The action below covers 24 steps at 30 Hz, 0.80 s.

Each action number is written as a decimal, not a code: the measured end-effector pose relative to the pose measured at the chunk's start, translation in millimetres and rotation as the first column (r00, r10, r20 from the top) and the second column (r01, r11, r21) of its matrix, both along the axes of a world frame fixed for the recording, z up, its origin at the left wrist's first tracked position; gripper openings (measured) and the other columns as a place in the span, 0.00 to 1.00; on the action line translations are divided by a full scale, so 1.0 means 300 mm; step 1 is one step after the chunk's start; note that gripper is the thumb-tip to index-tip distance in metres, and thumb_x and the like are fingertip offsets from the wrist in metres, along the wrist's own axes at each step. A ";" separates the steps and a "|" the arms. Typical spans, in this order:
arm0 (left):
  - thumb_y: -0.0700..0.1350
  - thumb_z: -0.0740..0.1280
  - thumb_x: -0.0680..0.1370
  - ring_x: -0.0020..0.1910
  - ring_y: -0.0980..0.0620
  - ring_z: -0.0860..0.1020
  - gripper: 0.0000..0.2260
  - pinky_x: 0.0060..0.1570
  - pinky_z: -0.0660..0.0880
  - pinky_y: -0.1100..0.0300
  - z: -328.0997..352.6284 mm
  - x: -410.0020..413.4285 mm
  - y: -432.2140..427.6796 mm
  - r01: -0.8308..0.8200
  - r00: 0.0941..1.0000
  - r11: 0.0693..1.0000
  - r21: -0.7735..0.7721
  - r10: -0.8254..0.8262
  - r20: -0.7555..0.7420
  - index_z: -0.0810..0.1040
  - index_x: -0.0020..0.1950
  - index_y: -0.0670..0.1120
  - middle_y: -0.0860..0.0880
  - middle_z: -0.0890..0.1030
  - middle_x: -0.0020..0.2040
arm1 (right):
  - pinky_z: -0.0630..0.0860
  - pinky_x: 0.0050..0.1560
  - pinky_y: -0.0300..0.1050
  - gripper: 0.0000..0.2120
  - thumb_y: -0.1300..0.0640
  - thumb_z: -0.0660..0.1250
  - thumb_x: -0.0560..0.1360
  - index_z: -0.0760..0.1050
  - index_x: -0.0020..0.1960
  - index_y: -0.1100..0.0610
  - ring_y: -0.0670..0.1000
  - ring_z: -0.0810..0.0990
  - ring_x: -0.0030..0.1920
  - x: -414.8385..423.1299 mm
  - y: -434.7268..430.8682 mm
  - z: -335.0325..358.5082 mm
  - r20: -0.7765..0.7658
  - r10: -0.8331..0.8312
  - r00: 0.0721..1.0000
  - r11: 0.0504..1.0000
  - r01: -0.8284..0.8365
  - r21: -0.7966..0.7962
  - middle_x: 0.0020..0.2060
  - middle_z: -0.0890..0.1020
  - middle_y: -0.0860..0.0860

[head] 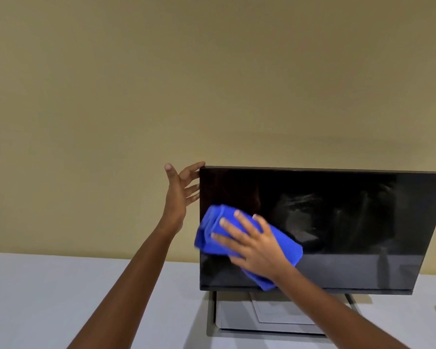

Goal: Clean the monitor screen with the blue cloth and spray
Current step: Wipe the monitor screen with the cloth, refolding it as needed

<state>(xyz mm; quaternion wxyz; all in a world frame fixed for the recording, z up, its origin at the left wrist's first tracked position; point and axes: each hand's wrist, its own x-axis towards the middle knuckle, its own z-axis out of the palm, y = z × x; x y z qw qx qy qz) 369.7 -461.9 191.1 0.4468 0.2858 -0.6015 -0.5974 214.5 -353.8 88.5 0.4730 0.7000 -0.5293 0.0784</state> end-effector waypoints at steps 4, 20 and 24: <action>0.61 0.31 0.76 0.58 0.46 0.75 0.34 0.55 0.70 0.56 0.002 0.001 0.006 -0.003 1.000 1.000 0.008 0.003 0.003 0.75 0.58 0.56 0.50 0.77 0.60 | 0.63 0.64 0.64 0.30 0.38 0.60 0.70 0.61 0.71 0.41 0.60 0.58 0.71 -0.016 -0.080 0.249 0.284 -0.137 0.949 0.961 0.197 -0.194 0.72 0.61 0.51; 0.61 0.30 0.76 0.49 0.54 0.78 0.36 0.50 0.73 0.61 -0.013 0.006 -0.019 -0.012 1.000 1.000 0.017 0.012 -0.006 0.77 0.56 0.55 0.52 0.80 0.52 | 0.63 0.63 0.52 0.31 0.41 0.66 0.66 0.67 0.68 0.45 0.54 0.66 0.67 0.103 -0.046 -0.108 0.003 -0.071 0.997 0.988 0.070 0.138 0.66 0.75 0.46; 0.60 0.31 0.77 0.44 0.53 0.80 0.36 0.48 0.74 0.61 0.000 -0.003 -0.025 -0.043 0.999 0.999 -0.014 0.043 0.002 0.78 0.55 0.51 0.51 0.81 0.48 | 0.74 0.61 0.47 0.30 0.36 0.66 0.66 0.69 0.66 0.42 0.49 0.74 0.66 0.079 0.015 -0.174 -0.147 0.004 0.989 0.935 0.049 0.350 0.66 0.74 0.42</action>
